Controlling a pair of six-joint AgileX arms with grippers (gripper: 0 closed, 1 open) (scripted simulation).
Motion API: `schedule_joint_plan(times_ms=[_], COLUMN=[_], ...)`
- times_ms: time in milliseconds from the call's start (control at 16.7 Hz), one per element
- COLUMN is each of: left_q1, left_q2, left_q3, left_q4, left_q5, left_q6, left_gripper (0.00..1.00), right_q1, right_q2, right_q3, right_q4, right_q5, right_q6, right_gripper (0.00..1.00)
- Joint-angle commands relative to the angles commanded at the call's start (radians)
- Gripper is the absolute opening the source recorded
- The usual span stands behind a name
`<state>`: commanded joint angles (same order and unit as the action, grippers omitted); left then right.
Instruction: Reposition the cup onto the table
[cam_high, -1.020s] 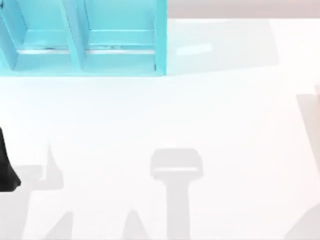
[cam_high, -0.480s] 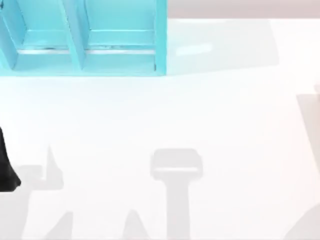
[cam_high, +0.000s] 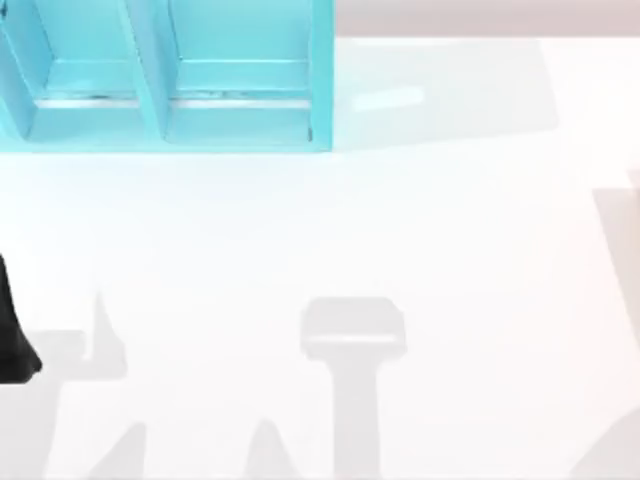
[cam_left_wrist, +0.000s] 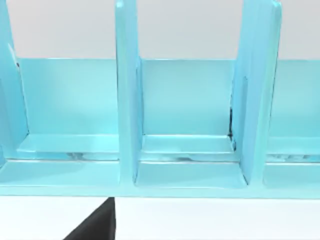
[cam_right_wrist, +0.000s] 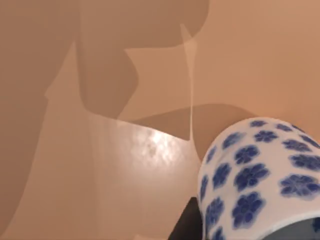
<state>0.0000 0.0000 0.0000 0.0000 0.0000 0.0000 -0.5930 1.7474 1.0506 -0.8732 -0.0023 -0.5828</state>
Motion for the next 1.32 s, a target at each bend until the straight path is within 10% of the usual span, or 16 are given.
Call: schedule_joint_plan(times_ms=[1320], left_q1=[0.0], left_q2=[0.0], left_q3=[0.0], left_q4=[0.0], left_q5=[0.0], left_q6=[0.0], left_gripper=[1.0], right_q1=[0.327], right_q2=[-0.253], right_q3=[0.147], right_q4=[-0.398], right_q5=[0.001], right_q6=[0.325], right_gripper=[0.0])
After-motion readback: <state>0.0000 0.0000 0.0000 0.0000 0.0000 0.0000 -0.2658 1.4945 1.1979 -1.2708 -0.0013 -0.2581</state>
